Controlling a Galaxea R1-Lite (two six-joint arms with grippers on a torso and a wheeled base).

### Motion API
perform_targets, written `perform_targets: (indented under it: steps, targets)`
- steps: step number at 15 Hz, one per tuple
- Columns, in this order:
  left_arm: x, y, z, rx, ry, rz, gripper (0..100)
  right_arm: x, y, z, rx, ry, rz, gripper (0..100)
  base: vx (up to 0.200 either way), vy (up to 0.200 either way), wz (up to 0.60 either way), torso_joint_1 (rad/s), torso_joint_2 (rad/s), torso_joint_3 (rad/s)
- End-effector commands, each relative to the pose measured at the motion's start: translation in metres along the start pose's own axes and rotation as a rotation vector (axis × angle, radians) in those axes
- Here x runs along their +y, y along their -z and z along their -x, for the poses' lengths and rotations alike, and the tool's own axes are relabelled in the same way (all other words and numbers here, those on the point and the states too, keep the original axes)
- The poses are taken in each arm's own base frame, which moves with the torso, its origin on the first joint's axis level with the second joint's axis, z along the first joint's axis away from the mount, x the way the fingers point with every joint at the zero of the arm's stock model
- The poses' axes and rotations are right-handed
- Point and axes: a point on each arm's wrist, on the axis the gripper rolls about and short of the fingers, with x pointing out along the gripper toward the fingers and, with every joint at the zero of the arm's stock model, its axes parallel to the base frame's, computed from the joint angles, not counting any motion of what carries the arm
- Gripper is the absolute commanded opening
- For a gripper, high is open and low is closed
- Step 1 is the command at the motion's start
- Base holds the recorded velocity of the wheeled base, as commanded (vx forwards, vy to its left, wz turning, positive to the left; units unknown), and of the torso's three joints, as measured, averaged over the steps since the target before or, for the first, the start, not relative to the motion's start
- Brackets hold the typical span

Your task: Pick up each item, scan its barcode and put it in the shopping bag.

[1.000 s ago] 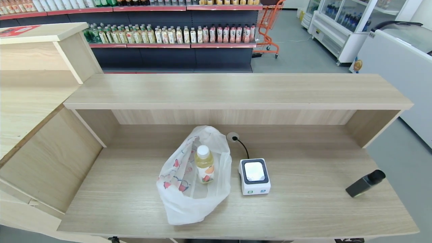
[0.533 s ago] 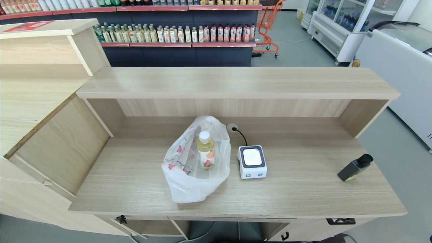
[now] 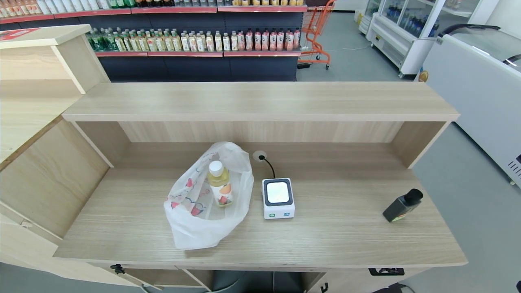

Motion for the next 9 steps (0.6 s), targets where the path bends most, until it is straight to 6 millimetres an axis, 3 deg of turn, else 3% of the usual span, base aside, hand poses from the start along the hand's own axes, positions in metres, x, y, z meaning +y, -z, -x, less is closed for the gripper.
perform_targets:
  steps: [1,9]
  targets:
    - [0.0,0.0,0.0,0.0,0.0,0.001,100,0.0,-0.001,-0.004,0.025,0.001,0.001,100,0.0,-0.2,0.0,0.002,0.0,-0.002]
    - [0.0,0.0,0.0,0.0,0.0,-0.001,100,-0.002,0.002,-0.015,0.111,0.016,0.065,100,0.0,-0.2,0.0,0.003,0.0,0.004]
